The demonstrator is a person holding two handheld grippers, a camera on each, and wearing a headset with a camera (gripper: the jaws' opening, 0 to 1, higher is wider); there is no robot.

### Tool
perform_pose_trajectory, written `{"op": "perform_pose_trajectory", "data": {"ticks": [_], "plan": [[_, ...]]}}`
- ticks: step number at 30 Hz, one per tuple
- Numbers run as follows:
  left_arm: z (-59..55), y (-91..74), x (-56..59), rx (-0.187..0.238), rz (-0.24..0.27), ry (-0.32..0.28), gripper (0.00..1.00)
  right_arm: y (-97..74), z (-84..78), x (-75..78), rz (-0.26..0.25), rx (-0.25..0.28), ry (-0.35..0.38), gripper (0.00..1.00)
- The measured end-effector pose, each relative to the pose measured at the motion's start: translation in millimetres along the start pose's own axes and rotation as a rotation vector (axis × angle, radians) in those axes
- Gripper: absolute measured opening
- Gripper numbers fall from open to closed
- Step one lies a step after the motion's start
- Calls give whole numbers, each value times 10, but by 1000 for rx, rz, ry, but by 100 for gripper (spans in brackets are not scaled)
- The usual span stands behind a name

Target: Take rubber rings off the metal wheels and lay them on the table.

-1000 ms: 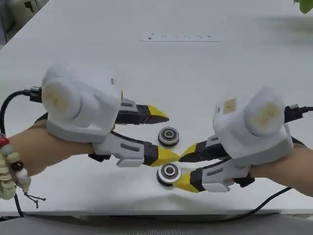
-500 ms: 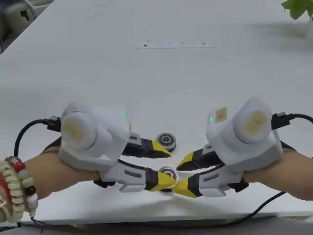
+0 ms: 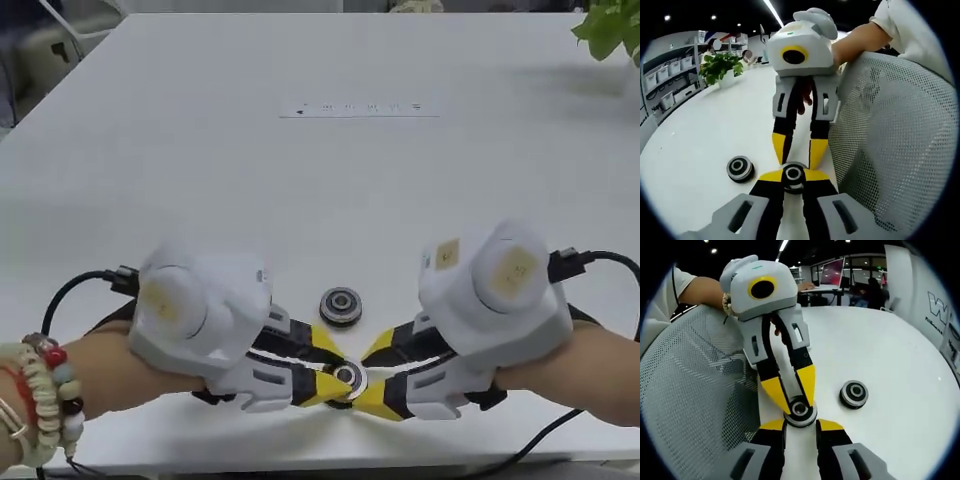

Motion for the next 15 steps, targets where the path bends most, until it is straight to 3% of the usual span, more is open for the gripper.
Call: {"op": "perform_pose_trajectory", "data": {"ticks": [6,15], "plan": [[-31,4,-25,44,-1,-16,8,-1,4,-2,2,1,-13,20],[-17,1,-19,46,-1,-10,8,-11,0,0,4,2,-56,18]]}}
Point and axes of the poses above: the centre of the closed fingertips' face, and the gripper's own axes: y roughly forward along the fingers, x roughly to its right, z roughly out of its top, the point moved 7 cm from there along -y, roughly backward along the fingers, and after that the axes turned 1 degree about x, right-handed, at the moved point
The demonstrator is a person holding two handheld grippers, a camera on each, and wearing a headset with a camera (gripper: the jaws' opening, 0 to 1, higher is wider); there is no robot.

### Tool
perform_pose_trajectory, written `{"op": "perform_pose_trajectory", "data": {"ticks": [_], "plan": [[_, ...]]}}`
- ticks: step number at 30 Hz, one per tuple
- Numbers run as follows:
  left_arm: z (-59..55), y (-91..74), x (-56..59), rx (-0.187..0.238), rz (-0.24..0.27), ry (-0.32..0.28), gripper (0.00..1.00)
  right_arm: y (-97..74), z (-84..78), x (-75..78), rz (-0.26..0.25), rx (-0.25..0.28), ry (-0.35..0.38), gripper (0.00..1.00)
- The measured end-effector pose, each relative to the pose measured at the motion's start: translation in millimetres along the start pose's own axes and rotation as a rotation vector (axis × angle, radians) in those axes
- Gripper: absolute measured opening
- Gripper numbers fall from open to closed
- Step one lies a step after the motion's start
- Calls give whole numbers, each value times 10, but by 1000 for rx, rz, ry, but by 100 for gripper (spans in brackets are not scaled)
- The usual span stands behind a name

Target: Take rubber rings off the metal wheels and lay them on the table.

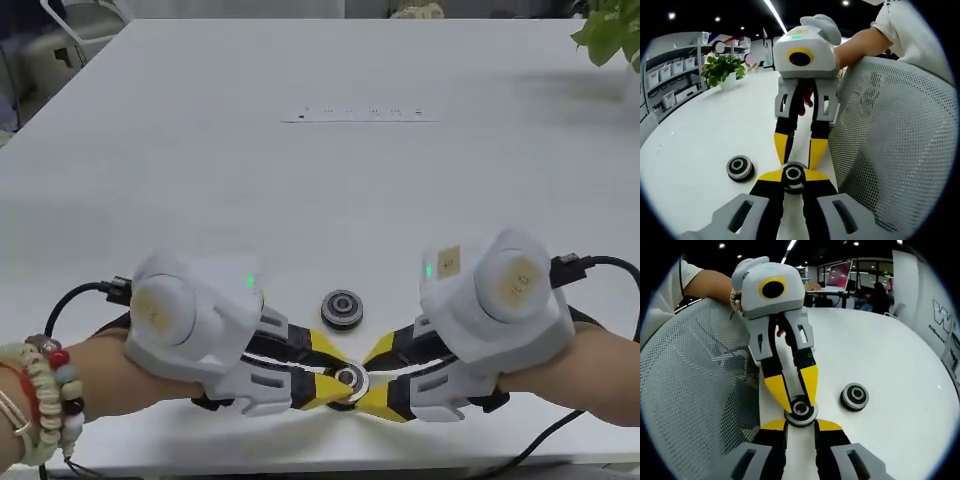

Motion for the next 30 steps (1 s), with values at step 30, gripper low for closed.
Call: {"op": "perform_pose_trajectory", "data": {"ticks": [30], "plan": [[7,-30,-2,6,10,-8,8,-23,-73,113,-23,-46,344,0]]}}
Point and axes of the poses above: the centre of the closed fingertips' face, and the gripper's own axes: y roughly forward along the fingers, x roughly to its right, z roughly out of its top, the point moved 7 cm from there along -y, roughly backward along the fingers, and after that the axes turned 1 degree about x, right-handed, at the moved point
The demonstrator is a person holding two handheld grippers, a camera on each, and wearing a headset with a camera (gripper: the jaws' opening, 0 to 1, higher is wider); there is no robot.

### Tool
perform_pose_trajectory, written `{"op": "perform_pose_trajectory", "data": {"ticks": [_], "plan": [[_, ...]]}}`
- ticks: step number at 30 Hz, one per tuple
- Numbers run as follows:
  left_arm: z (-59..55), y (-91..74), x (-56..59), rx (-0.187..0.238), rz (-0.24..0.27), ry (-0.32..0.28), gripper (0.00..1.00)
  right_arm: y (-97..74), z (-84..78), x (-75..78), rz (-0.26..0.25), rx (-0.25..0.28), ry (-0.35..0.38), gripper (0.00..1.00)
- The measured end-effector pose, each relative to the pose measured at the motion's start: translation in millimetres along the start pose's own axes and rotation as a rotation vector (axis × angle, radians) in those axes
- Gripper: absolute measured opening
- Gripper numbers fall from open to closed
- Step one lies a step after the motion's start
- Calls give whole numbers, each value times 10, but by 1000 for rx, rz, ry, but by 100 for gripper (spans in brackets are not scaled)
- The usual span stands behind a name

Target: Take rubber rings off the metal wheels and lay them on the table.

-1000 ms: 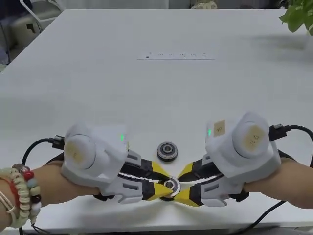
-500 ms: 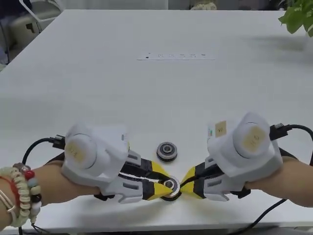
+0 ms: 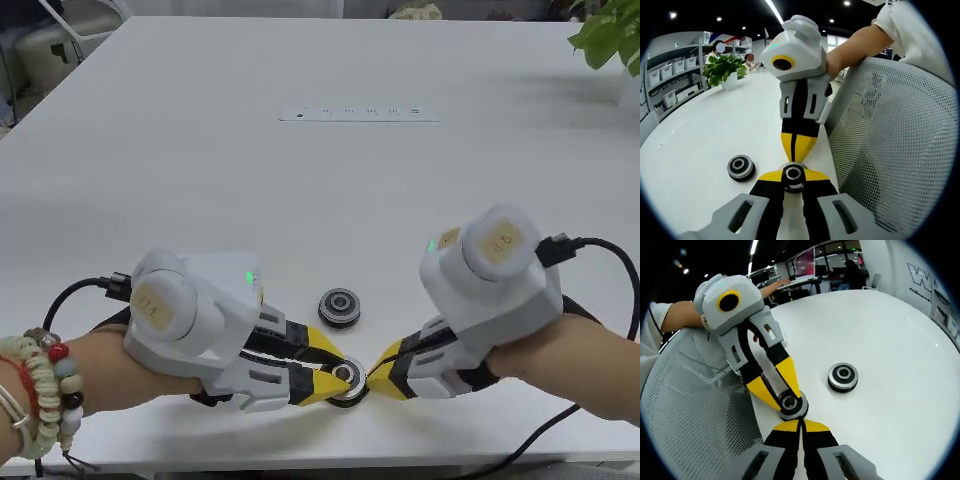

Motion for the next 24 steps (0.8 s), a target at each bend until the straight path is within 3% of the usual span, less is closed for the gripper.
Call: {"op": "perform_pose_trajectory", "data": {"ticks": [4,5,11,14,16,24], "plan": [[-1,0,-1,0,-1,-5,8,-8,0,4,7,11,101,0],[-1,1,-2,0,-2,-5,8,-22,-5,11,16,21,163,0],[1,2,-1,-1,-3,-5,8,-83,22,45,65,97,333,0],[7,5,7,-3,1,7,8,-86,16,22,64,93,339,0],[11,5,9,-6,2,17,8,-90,32,-20,78,100,382,0],[13,5,7,-11,3,26,8,-99,40,-46,67,97,350,0]]}}
Point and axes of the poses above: the centre of the closed fingertips' face, and the gripper's own axes: y roughly forward along the fingers, x roughly to its right, z roughly out of its top, the point moved 7 cm from there along -y, roughly backward along the fingers, and after that the axes turned 1 degree about x, right-handed, at the moved point
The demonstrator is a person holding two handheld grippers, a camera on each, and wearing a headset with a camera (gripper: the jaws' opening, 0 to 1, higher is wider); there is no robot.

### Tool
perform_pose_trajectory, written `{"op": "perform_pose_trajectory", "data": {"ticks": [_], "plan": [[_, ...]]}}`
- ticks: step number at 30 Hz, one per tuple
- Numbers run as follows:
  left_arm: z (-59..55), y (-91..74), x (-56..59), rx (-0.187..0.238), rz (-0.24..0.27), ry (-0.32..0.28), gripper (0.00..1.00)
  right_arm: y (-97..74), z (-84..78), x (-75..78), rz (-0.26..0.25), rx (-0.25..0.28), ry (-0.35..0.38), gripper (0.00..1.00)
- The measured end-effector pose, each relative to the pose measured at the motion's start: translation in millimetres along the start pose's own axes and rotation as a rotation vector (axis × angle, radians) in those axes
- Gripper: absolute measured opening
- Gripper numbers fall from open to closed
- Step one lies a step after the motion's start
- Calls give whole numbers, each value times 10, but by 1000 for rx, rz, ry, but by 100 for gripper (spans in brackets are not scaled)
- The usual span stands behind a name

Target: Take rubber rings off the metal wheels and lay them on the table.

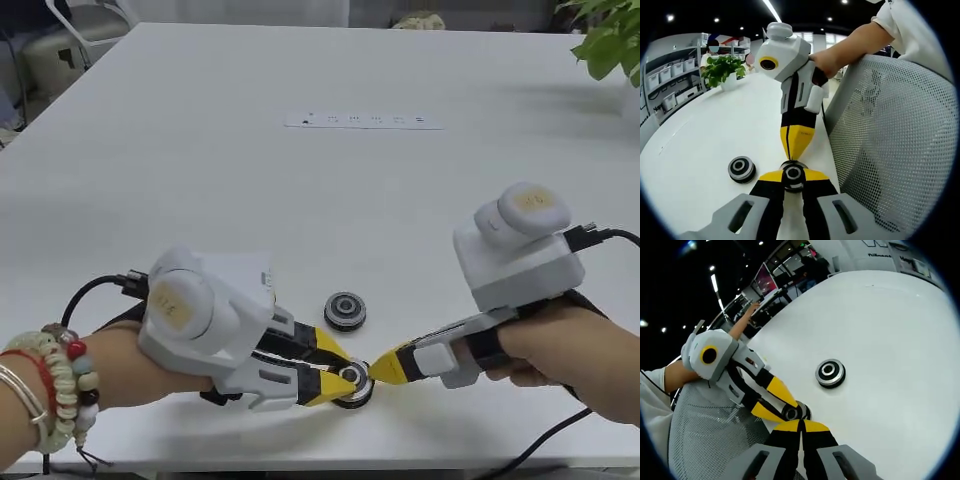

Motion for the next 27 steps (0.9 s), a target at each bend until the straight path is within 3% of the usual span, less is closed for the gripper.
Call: {"op": "perform_pose_trajectory", "data": {"ticks": [15,27], "plan": [[10,17,0,1,0,2,8,-1,50,-25,5,-1,-43,0],[3,16,-6,2,-2,-3,8,0,66,-66,37,15,-13,0]]}}
Point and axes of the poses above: the centre of the closed fingertips' face, and the gripper's own axes: y roughly forward along the fingers, x roughly to its right, z roughly out of its top, the point moved 7 cm from there along -y, roughly backward along the fingers, and after that the axes turned 1 degree about x, right-handed, at the moved point
